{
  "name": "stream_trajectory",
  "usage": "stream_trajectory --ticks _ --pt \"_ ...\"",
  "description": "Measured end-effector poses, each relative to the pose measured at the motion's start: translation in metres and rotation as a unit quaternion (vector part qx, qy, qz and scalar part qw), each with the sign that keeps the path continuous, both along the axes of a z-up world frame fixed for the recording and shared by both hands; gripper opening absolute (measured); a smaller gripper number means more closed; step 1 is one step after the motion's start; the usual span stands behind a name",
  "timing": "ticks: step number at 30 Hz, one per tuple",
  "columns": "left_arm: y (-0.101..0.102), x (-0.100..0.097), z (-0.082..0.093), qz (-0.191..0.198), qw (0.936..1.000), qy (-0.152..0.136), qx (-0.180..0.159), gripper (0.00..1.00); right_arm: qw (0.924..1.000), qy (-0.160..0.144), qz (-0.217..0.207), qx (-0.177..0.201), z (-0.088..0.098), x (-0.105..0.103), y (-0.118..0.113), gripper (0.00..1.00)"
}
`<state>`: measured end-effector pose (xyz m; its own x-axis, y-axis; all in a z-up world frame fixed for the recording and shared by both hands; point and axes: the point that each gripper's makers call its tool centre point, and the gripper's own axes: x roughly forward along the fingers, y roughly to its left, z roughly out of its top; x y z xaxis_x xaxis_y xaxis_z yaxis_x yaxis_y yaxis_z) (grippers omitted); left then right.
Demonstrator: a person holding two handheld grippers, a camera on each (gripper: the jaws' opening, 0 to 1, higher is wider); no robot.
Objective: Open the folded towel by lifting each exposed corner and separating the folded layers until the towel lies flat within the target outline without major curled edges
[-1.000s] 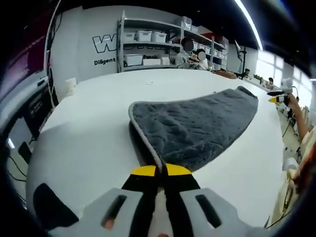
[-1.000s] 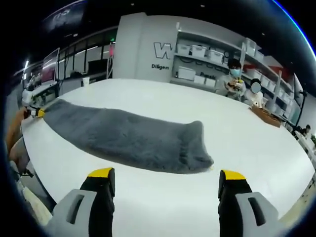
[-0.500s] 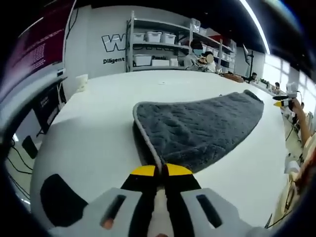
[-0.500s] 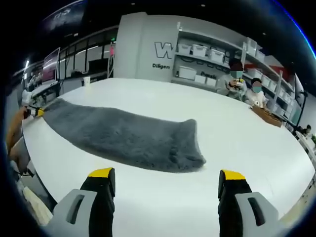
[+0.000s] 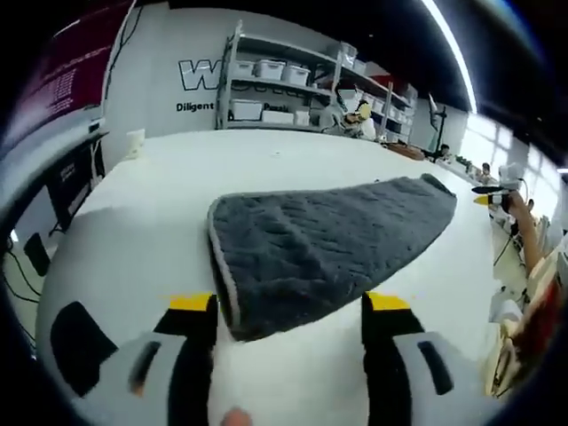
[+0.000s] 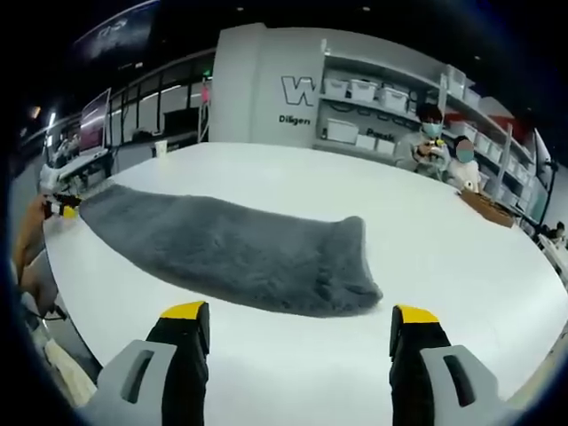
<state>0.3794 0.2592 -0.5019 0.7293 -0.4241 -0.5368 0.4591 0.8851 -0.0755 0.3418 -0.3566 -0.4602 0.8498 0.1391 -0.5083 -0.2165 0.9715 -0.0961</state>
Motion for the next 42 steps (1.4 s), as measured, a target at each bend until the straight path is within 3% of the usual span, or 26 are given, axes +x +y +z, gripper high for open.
stream_trajectory --ticks 3,7,10,16,23,26,28,34,36,42 --pt "-0.008 0.002 0.007 0.004 0.9999 -0.009 -0.004 0.86 1.0000 0.001 0.003 0.004 -0.001 0.003 0.002 0.80" --pt "-0.028 0.007 0.020 0.011 0.9990 -0.022 -0.038 0.98 0.9999 0.002 0.006 0.013 -0.004 0.011 0.008 0.80" --pt "-0.046 0.011 0.028 0.016 0.9977 -0.031 -0.058 0.99 0.9998 0.001 0.009 0.019 -0.004 0.015 0.013 0.82" --pt "-0.072 0.014 0.033 0.003 0.9977 -0.046 -0.049 0.99 0.9965 -0.011 0.051 0.065 -0.006 0.031 0.052 0.84" --pt "-0.097 0.022 0.019 -0.011 0.9990 -0.023 -0.035 0.99 0.9947 0.005 0.067 0.078 -0.017 0.047 0.078 0.91" --pt "-0.100 0.026 0.026 -0.001 0.9983 -0.047 -0.034 0.99 0.9945 0.005 0.073 0.075 -0.020 0.055 0.083 0.93" --pt "-0.101 0.027 0.027 -0.001 0.9982 -0.048 -0.036 0.99 0.9950 0.008 0.071 0.069 -0.022 0.058 0.082 0.94" --pt "-0.099 0.037 0.012 0.009 0.9987 -0.030 -0.040 0.99 0.9974 0.033 0.049 0.042 -0.042 0.067 0.073 0.98" --pt "-0.095 0.038 -0.001 0.011 0.9994 -0.013 -0.030 0.99 0.9972 0.044 0.046 0.039 -0.052 0.067 0.072 0.99" --pt "-0.086 0.043 -0.006 0.010 0.9997 -0.024 -0.004 0.90 0.9973 0.040 0.038 0.048 -0.055 0.070 0.070 0.98"
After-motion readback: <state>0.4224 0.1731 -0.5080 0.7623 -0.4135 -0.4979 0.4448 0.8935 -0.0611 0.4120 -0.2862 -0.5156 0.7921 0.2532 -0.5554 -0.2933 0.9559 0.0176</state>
